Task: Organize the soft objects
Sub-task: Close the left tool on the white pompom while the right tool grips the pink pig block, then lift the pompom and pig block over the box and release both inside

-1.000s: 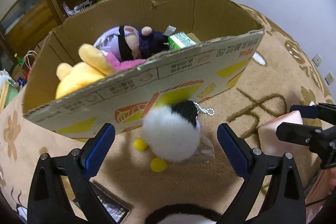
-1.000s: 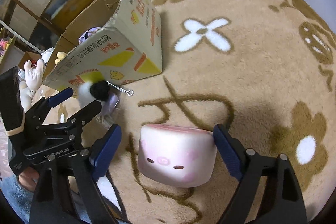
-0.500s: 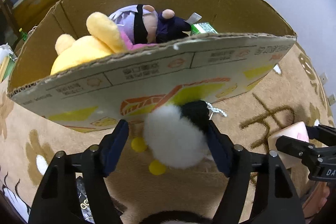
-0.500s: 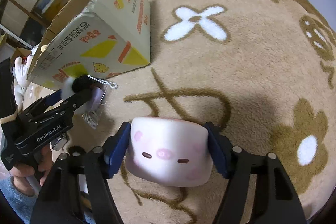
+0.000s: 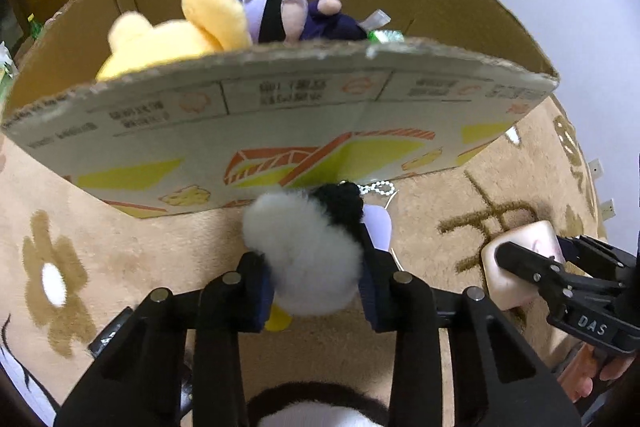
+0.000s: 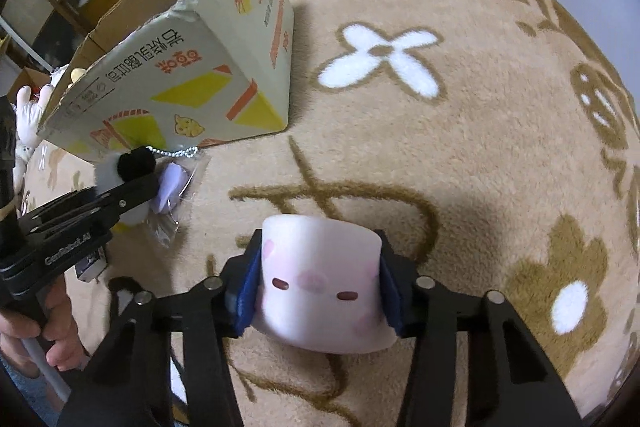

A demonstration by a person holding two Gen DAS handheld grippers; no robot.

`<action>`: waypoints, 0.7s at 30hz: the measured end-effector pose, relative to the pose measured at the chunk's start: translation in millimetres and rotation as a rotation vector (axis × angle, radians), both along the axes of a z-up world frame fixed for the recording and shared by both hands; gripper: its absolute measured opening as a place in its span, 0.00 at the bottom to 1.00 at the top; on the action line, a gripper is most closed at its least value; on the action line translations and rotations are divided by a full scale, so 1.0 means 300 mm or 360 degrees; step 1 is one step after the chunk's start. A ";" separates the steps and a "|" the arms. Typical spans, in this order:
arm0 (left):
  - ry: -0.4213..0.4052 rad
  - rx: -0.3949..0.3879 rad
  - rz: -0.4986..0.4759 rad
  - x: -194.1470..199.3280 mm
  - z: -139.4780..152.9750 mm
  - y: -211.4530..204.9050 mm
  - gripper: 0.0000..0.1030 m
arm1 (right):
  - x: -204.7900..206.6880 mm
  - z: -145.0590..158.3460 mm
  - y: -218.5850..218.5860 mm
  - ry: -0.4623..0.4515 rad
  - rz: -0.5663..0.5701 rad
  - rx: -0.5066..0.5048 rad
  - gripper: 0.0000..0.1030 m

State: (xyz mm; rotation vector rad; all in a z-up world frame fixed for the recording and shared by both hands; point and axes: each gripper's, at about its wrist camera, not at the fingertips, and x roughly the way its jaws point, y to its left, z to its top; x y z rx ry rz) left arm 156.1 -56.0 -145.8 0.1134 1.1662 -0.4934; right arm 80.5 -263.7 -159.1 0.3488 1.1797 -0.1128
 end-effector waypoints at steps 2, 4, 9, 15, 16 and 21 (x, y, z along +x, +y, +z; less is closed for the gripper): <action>-0.0047 -0.0001 0.0007 -0.012 0.031 0.010 0.32 | -0.006 0.010 -0.007 -0.0027 -0.0008 0.0010 0.47; -0.0065 -0.0020 0.0028 -0.020 0.057 0.027 0.32 | -0.010 0.028 -0.014 -0.0081 -0.0011 0.0037 0.45; -0.0203 -0.0007 0.0050 -0.063 0.145 0.053 0.32 | -0.033 0.108 0.010 -0.0280 0.0043 0.0066 0.43; -0.0450 -0.0007 0.0073 -0.133 0.310 0.081 0.32 | -0.069 0.216 0.029 -0.0536 0.0033 0.0089 0.43; -0.0486 -0.0013 0.0078 -0.143 0.336 0.092 0.32 | -0.080 0.236 0.032 -0.0576 0.0030 0.0087 0.43; -0.0669 -0.0003 0.0111 -0.187 0.441 0.135 0.33 | -0.104 0.357 0.050 -0.0799 -0.0002 0.0037 0.43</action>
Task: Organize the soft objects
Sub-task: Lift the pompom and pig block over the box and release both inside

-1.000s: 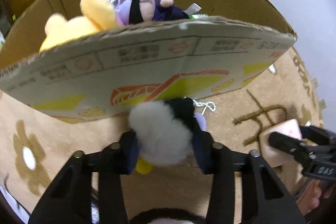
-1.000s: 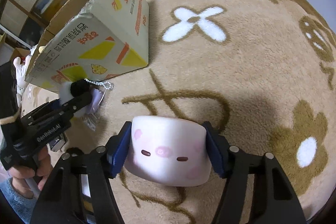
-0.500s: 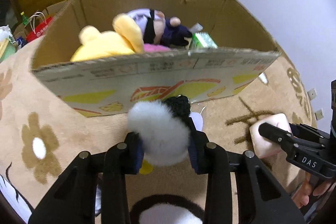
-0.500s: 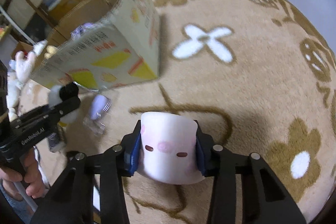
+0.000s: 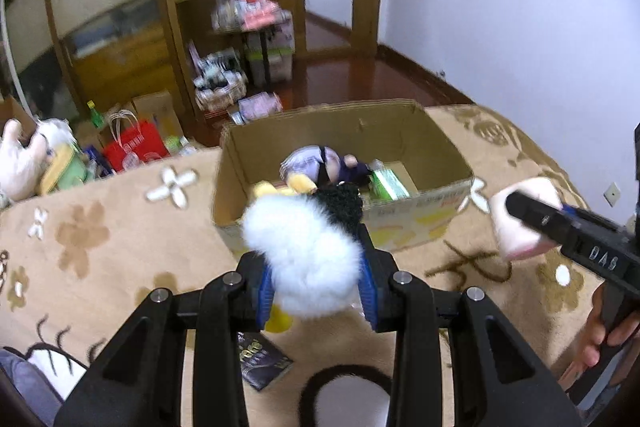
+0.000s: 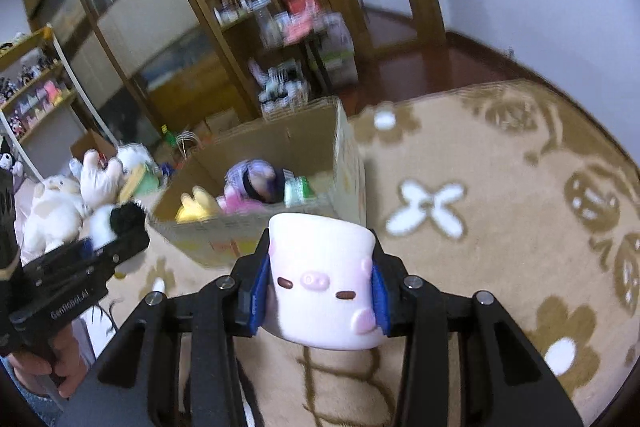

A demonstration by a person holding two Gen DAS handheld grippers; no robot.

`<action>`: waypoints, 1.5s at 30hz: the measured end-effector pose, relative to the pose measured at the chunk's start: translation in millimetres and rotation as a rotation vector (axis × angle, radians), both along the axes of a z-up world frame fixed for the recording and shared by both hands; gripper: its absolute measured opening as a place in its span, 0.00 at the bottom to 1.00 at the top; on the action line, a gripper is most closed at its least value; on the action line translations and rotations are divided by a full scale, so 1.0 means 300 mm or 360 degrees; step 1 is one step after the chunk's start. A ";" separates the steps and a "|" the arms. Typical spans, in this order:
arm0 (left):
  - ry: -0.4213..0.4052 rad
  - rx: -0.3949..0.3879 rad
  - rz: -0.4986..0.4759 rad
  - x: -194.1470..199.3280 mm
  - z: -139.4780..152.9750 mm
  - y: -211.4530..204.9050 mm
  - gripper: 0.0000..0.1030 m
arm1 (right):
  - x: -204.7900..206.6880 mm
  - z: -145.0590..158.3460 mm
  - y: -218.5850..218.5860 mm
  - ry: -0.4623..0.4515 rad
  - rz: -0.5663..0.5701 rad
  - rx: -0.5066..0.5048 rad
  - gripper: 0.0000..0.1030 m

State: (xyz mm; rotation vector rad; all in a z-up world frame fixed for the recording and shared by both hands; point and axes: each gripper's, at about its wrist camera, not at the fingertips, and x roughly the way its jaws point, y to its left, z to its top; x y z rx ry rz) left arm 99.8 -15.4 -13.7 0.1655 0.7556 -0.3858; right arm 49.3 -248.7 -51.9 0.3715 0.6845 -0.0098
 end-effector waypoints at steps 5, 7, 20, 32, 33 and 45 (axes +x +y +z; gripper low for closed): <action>-0.0159 -0.0076 -0.0057 0.004 0.080 0.010 0.33 | 0.000 0.119 0.006 -0.0214 0.0011 -0.0094 0.43; -0.0203 -0.0082 -0.0061 0.023 0.105 0.008 0.33 | 0.012 0.153 0.006 -0.0286 0.0025 -0.0115 0.43; -0.0445 -0.0226 0.0021 0.127 0.175 0.041 0.33 | 0.138 0.292 0.038 -0.0509 0.0097 -0.0213 0.45; -0.0301 -0.0162 0.0092 0.254 0.040 0.037 0.33 | 0.270 0.191 0.052 -0.0485 0.0155 -0.0135 0.49; -0.0278 -0.0164 0.0095 0.266 0.025 0.037 0.33 | 0.281 0.178 0.054 -0.0470 0.0161 -0.0128 0.49; -0.0051 -0.0120 0.0050 0.345 -0.113 0.006 0.37 | 0.369 0.051 0.039 -0.0300 0.0188 -0.0075 0.56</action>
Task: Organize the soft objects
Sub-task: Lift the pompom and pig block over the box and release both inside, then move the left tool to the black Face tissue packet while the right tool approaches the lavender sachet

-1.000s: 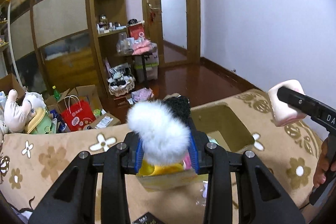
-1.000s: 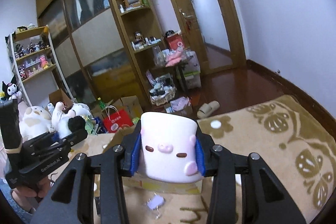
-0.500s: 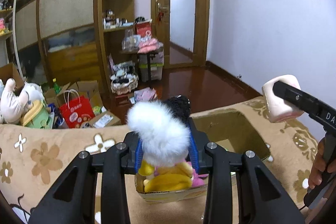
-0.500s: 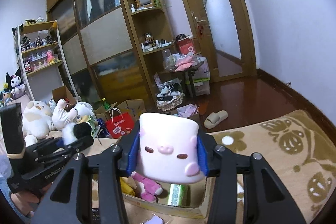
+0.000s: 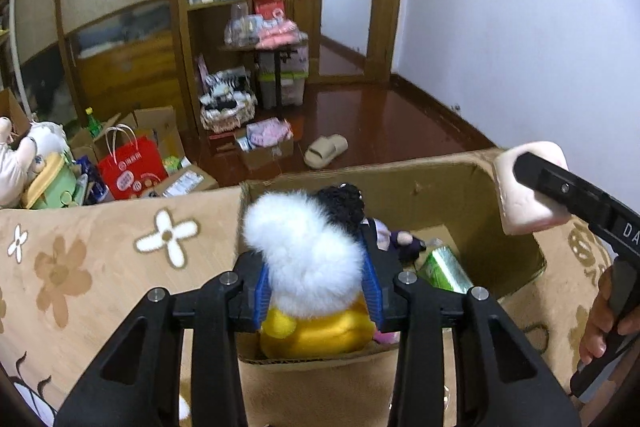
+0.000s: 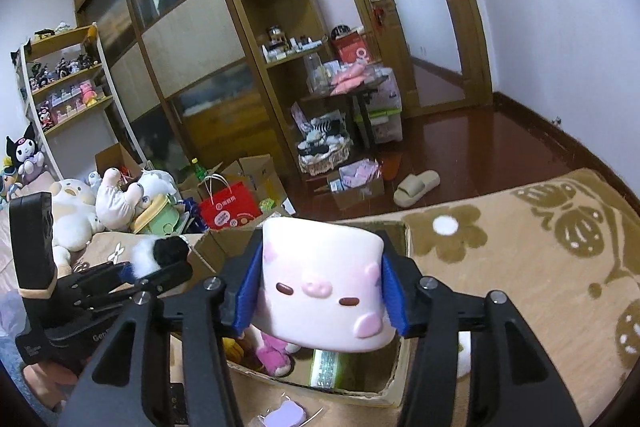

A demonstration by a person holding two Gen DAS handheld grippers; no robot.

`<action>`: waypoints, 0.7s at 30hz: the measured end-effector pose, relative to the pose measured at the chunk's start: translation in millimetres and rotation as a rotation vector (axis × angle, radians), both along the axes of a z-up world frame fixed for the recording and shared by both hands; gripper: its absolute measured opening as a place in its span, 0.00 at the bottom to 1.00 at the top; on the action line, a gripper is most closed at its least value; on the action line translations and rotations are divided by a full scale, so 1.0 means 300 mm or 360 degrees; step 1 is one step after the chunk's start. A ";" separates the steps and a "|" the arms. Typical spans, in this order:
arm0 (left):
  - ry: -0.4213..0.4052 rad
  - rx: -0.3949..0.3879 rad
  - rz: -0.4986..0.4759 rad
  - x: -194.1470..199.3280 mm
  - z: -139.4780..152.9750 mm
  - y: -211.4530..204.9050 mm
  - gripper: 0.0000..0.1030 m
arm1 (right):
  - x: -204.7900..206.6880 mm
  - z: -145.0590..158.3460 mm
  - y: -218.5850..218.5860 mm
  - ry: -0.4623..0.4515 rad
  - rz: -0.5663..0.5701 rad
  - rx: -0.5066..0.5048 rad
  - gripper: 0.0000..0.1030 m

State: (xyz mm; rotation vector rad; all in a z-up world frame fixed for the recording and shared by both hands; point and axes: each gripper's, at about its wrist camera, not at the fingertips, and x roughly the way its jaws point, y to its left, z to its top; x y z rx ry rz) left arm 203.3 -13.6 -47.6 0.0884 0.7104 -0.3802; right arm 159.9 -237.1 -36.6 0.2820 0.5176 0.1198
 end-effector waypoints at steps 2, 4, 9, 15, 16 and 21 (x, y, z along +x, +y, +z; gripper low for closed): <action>0.0018 0.0012 0.0000 0.003 -0.012 -0.006 0.45 | 0.007 -0.017 0.001 0.0026 -0.0009 0.0002 0.56; 0.0014 0.0022 0.0010 0.005 -0.016 -0.004 0.56 | 0.015 -0.033 0.003 0.0053 -0.0010 0.0000 0.56; 0.0023 0.0054 0.0067 0.006 -0.027 0.013 0.65 | 0.023 -0.064 0.015 0.0108 0.0029 0.0005 0.59; 0.0022 0.0100 0.0105 -0.008 -0.013 0.028 0.85 | 0.019 -0.076 0.030 0.0149 0.0047 -0.0014 0.66; 0.0015 0.0113 0.0112 -0.014 -0.009 0.025 0.91 | 0.013 -0.071 0.030 0.0139 0.0050 -0.0013 0.69; 0.0035 0.0161 0.0144 -0.043 0.010 0.033 0.94 | -0.028 -0.028 0.034 0.0080 0.0040 -0.0029 0.88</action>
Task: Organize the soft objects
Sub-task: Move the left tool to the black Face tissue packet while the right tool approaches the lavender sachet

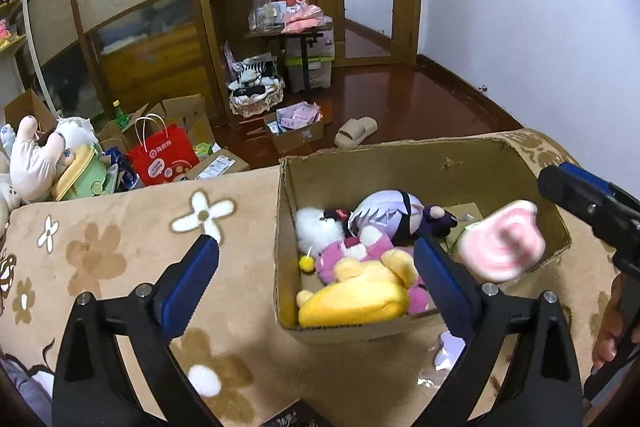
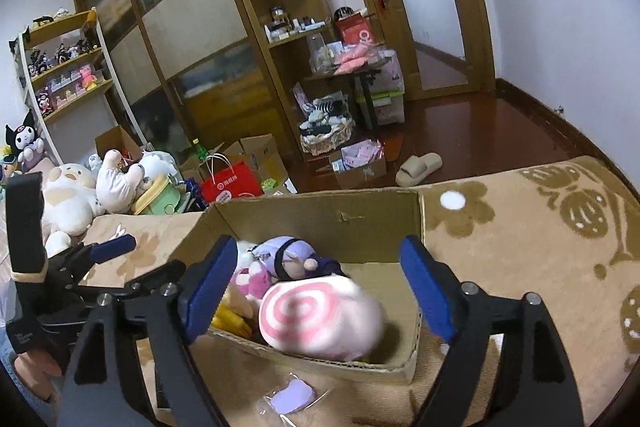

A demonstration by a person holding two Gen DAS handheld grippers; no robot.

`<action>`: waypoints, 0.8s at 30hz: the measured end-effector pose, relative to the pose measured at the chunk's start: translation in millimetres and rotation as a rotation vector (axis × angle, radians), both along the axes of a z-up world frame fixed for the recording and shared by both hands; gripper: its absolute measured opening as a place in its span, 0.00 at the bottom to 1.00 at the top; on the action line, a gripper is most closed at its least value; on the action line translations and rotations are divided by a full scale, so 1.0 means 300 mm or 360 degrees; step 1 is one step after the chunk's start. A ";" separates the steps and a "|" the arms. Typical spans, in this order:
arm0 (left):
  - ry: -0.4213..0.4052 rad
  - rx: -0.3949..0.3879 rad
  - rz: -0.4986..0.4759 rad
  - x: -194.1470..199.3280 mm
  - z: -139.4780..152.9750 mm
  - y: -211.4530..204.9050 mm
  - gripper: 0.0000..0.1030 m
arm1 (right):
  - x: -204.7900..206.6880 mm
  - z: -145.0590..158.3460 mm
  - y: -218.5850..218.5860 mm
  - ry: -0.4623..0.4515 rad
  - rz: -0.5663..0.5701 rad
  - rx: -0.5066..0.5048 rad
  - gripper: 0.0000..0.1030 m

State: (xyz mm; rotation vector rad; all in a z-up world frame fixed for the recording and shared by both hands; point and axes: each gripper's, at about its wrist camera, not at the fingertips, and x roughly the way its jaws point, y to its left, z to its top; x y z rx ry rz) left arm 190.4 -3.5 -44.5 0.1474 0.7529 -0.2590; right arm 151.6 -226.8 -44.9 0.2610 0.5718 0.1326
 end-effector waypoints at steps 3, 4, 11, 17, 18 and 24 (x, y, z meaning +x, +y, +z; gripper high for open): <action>0.0022 0.0001 0.0028 -0.015 0.007 0.016 0.94 | -0.024 0.012 0.006 0.0015 0.0001 -0.0010 1.00; 0.0025 0.0002 0.0036 -0.020 0.011 0.021 0.94 | -0.037 0.015 0.008 0.0013 -0.0008 -0.0019 1.00; 0.0067 0.0004 0.0071 -0.080 0.046 0.053 0.95 | -0.105 0.032 0.033 0.0032 0.0009 -0.0080 1.00; 0.0223 -0.0064 0.0085 -0.121 0.031 0.092 0.95 | -0.166 0.041 0.050 0.0038 0.0006 -0.0099 1.00; 0.0243 -0.0068 0.0105 -0.125 0.026 0.102 0.95 | -0.180 0.041 0.054 0.0042 0.0001 -0.0106 1.00; 0.0302 -0.0037 0.0179 -0.166 0.022 0.129 0.95 | -0.225 0.034 0.068 0.0094 0.0031 -0.0137 1.00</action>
